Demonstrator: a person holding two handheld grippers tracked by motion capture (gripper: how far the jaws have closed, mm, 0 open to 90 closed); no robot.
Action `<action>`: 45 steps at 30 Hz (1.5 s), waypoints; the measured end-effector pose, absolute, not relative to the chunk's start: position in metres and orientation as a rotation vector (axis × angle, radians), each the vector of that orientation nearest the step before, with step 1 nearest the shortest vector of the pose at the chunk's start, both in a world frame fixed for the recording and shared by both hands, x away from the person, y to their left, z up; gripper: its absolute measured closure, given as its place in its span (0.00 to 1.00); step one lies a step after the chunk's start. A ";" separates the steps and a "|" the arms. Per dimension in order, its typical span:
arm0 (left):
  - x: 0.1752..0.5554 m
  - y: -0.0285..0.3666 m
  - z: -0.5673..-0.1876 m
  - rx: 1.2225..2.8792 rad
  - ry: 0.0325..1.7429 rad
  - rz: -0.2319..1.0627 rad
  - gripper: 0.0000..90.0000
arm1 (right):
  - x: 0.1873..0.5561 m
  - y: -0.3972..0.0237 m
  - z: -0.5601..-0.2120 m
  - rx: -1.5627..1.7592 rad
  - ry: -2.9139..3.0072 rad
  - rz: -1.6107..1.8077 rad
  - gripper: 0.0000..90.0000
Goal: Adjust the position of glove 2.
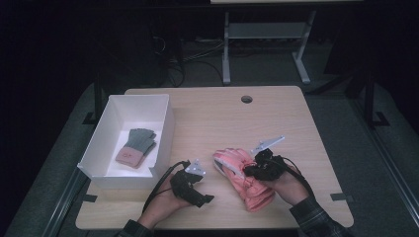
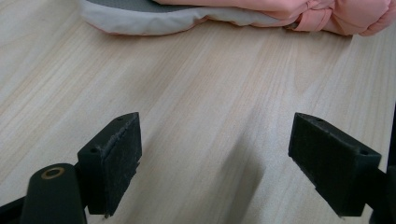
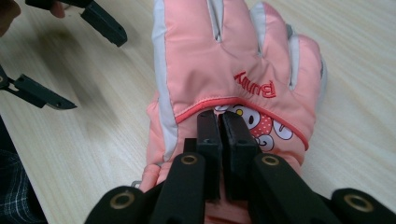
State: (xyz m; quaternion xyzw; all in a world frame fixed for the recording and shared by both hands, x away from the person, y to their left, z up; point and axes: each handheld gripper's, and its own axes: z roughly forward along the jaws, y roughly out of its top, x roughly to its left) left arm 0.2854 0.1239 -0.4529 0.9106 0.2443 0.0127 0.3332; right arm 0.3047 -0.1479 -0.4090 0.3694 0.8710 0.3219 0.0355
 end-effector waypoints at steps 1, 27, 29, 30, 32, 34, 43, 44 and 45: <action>0.286 0.124 -0.452 2.388 0.626 0.033 0.19 | 0.305 -0.149 -0.409 1.141 2.676 1.001 0.93; 0.279 0.097 -0.431 2.345 0.540 -0.020 1.00 | 0.300 -0.226 -0.399 1.170 2.476 1.174 1.00; 0.279 0.092 -0.431 2.368 0.523 -0.020 1.00 | 0.298 -0.234 -0.404 1.188 2.471 1.184 1.00; 0.278 0.088 -0.431 2.365 0.524 -0.020 1.00 | 0.298 -0.234 -0.404 1.188 2.471 1.184 1.00; 0.277 0.082 -0.430 2.375 0.505 -0.018 1.00 | 0.296 -0.241 -0.407 1.207 2.474 1.159 1.00; 0.275 0.073 -0.431 2.373 0.499 -0.029 1.00 | 0.292 -0.248 -0.410 1.229 2.469 1.151 1.00; 0.261 0.042 -0.441 2.420 0.415 -0.099 1.00 | 0.273 -0.258 -0.434 1.249 2.550 1.081 1.00; 0.260 0.041 -0.441 2.422 0.414 -0.100 1.00 | 0.272 -0.257 -0.434 1.245 2.560 1.077 1.00; 0.260 0.039 -0.442 2.421 0.416 -0.101 1.00 | 0.272 -0.257 -0.434 1.245 2.560 1.077 1.00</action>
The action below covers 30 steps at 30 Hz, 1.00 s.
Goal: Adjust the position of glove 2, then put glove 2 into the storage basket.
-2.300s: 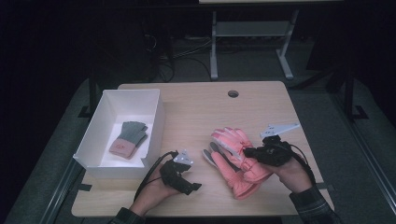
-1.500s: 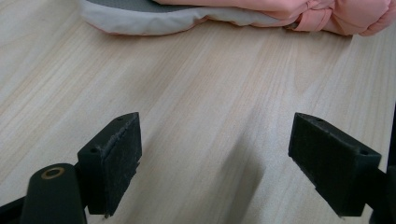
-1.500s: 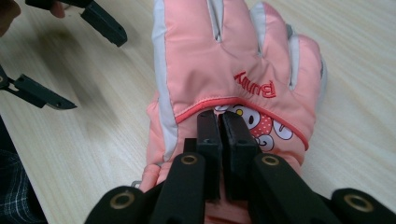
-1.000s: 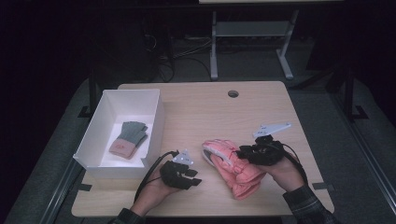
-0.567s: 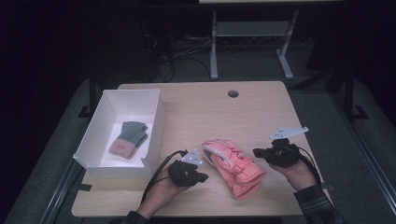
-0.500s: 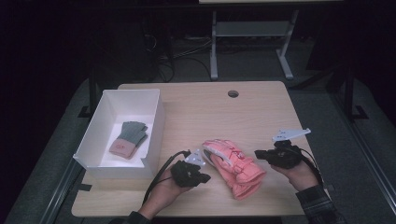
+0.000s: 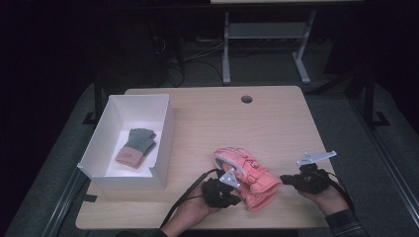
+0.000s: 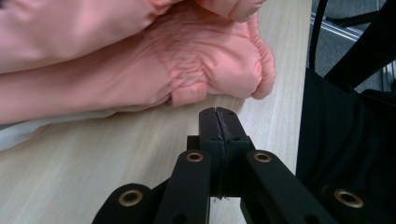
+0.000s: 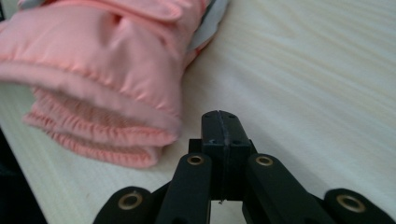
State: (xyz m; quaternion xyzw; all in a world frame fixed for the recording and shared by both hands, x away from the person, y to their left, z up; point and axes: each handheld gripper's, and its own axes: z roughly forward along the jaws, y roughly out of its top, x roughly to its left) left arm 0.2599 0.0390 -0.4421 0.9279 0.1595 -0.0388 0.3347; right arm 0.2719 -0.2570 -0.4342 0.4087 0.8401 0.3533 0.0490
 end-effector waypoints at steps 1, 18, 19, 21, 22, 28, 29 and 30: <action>0.260 0.038 -0.443 2.424 0.410 -0.105 1.00 | 0.271 -0.255 -0.435 1.238 2.562 1.082 1.00; 0.260 0.019 -0.448 2.422 0.391 -0.106 1.00 | 0.268 -0.250 -0.429 1.213 2.593 1.115 1.00; 0.260 0.019 -0.448 2.420 0.388 -0.105 1.00 | 0.268 -0.250 -0.429 1.197 2.593 1.115 1.00; 0.261 0.018 -0.447 2.419 0.383 -0.103 1.00 | 0.267 -0.248 -0.428 1.203 2.598 1.126 1.00; 0.261 0.018 -0.447 2.419 0.383 -0.103 1.00 | 0.267 -0.248 -0.428 1.203 2.598 1.126 1.00; 0.262 0.023 -0.445 2.404 0.402 -0.109 1.00 | 0.268 -0.248 -0.427 1.194 2.595 1.125 1.00; 0.262 0.023 -0.445 2.404 0.402 -0.109 1.00 | 0.268 -0.248 -0.427 1.194 2.595 1.125 1.00; 0.264 0.030 -0.441 2.390 0.421 -0.101 1.00 | 0.270 -0.251 -0.427 1.196 2.572 1.129 1.00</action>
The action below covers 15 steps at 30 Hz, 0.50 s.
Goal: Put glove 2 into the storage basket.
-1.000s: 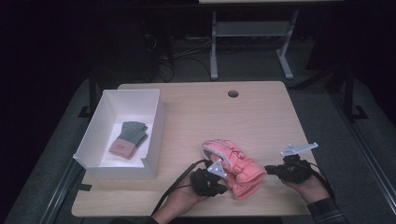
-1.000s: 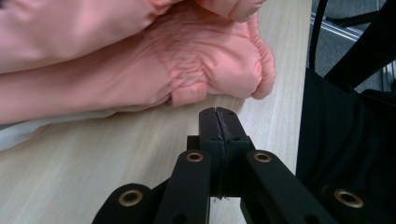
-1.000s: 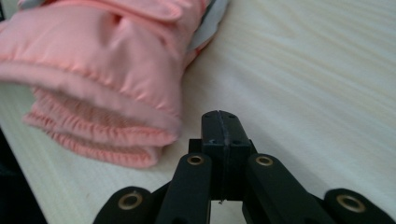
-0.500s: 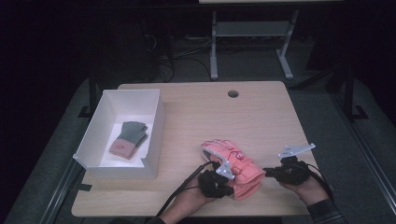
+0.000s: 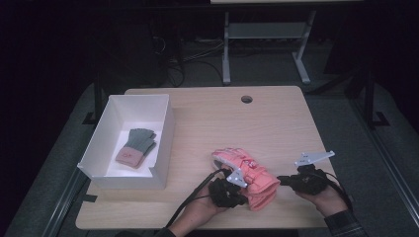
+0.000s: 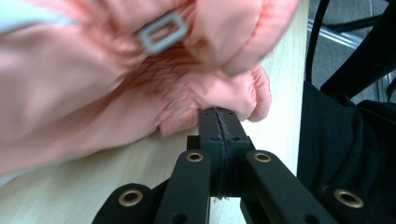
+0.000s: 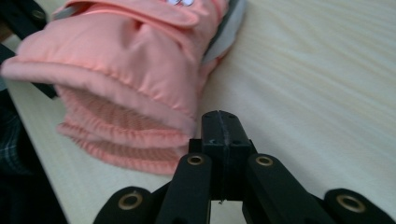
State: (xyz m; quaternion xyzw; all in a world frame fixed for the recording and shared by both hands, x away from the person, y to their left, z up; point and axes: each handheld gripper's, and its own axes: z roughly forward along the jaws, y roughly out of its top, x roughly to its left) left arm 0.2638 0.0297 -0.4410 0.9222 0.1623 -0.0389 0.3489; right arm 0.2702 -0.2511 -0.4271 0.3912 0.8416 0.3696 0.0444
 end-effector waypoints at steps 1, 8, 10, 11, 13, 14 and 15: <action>0.264 0.030 -0.441 2.390 0.421 -0.101 1.00 | 0.270 -0.251 -0.427 1.196 2.572 1.129 1.00; 0.288 0.057 -0.439 2.375 0.575 -0.032 1.00 | 0.295 -0.252 -0.443 1.152 2.604 1.136 1.00; 0.290 0.057 -0.440 2.371 0.592 -0.023 1.00 | 0.295 -0.248 -0.444 1.153 2.622 1.131 1.00; 0.292 0.057 -0.440 2.376 0.597 -0.022 1.00 | 0.294 -0.244 -0.445 1.129 2.645 1.119 1.00; 0.298 0.057 -0.442 2.379 0.609 -0.020 1.00 | 0.290 -0.237 -0.447 1.077 2.680 1.120 1.00; 0.298 0.057 -0.442 2.379 0.609 -0.020 1.00 | 0.290 -0.237 -0.447 1.077 2.680 1.120 1.00; 0.301 0.057 -0.443 2.365 0.626 -0.010 1.00 | 0.288 -0.233 -0.448 1.053 2.705 1.141 1.00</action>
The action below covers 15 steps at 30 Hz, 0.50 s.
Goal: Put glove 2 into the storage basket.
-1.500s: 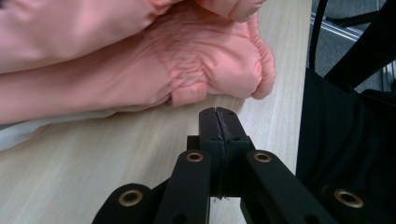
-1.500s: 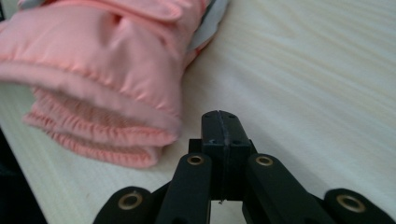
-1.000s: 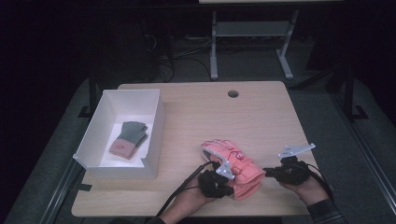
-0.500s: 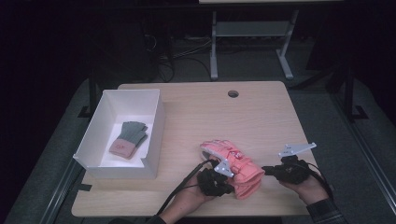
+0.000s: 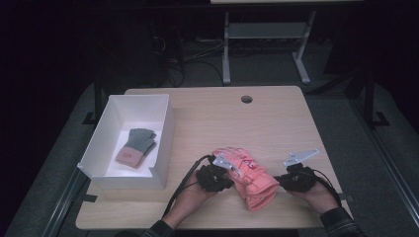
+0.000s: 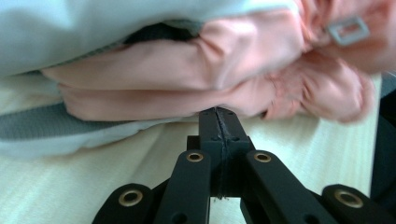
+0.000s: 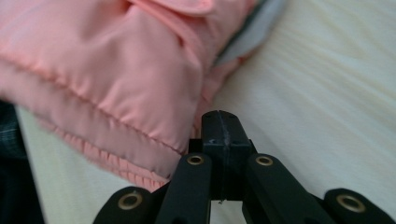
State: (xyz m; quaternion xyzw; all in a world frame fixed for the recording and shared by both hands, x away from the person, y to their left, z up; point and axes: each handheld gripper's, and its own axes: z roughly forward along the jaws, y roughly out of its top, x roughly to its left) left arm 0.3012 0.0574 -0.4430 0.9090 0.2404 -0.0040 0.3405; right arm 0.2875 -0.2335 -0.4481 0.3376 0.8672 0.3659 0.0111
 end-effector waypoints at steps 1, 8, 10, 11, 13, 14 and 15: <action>0.301 0.057 -0.443 2.365 0.626 -0.010 1.00 | 0.288 -0.233 -0.448 1.053 2.705 1.141 1.00; 0.319 0.065 -0.442 2.332 0.680 0.011 1.00 | 0.279 -0.219 -0.450 0.995 2.763 1.185 1.00; 0.323 0.066 -0.442 2.333 0.680 0.015 1.00 | 0.278 -0.216 -0.450 0.989 2.768 1.197 1.00; 0.325 0.066 -0.443 2.320 0.693 0.015 1.00 | 0.278 -0.213 -0.450 0.985 2.770 1.204 1.00; 0.329 0.067 -0.443 2.334 0.680 0.024 1.00 | 0.275 -0.203 -0.450 0.934 2.774 1.220 1.00; 0.330 0.067 -0.443 2.326 0.690 0.023 1.00 | 0.275 -0.203 -0.450 0.934 2.774 1.220 1.00; 0.333 0.068 -0.442 2.336 0.679 0.029 1.00 | 0.274 -0.200 -0.450 0.929 2.775 1.228 1.00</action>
